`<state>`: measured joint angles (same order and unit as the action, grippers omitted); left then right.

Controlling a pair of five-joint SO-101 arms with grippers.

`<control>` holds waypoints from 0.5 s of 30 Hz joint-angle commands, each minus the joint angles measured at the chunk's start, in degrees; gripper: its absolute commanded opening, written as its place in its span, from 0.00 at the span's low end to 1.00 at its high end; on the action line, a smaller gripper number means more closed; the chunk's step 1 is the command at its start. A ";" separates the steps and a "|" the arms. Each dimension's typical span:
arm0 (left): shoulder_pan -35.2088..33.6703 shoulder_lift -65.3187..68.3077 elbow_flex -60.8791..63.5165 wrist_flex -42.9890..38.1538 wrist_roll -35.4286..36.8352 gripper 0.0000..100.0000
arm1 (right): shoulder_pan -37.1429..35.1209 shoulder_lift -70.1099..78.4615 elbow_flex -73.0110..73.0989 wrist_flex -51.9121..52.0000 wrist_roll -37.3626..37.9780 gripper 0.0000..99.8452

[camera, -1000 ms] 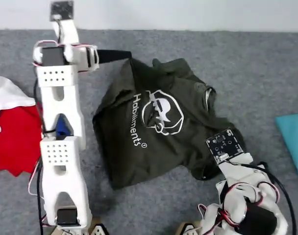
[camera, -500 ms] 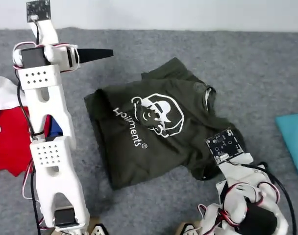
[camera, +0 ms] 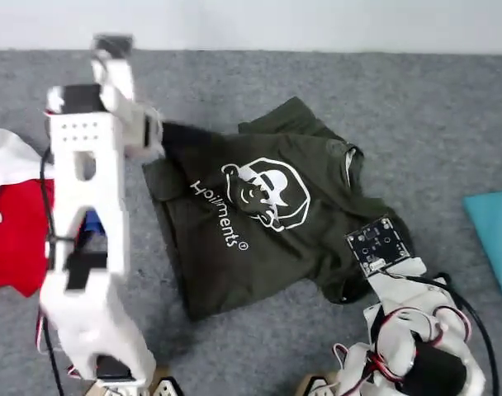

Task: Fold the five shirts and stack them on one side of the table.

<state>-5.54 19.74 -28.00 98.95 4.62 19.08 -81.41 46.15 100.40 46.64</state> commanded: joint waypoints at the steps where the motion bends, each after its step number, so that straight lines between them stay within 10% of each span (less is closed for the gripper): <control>1: 6.95 -22.15 34.15 1.76 -0.97 0.75 | 0.57 0.40 1.76 -1.80 -0.26 0.26; 15: 10.55 -11.87 54.64 -7.74 13.45 0.75 | 0.57 -0.13 6.59 -3.38 -0.26 0.26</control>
<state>2.99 1.36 26.68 92.79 11.03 19.08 -81.41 53.19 98.11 46.64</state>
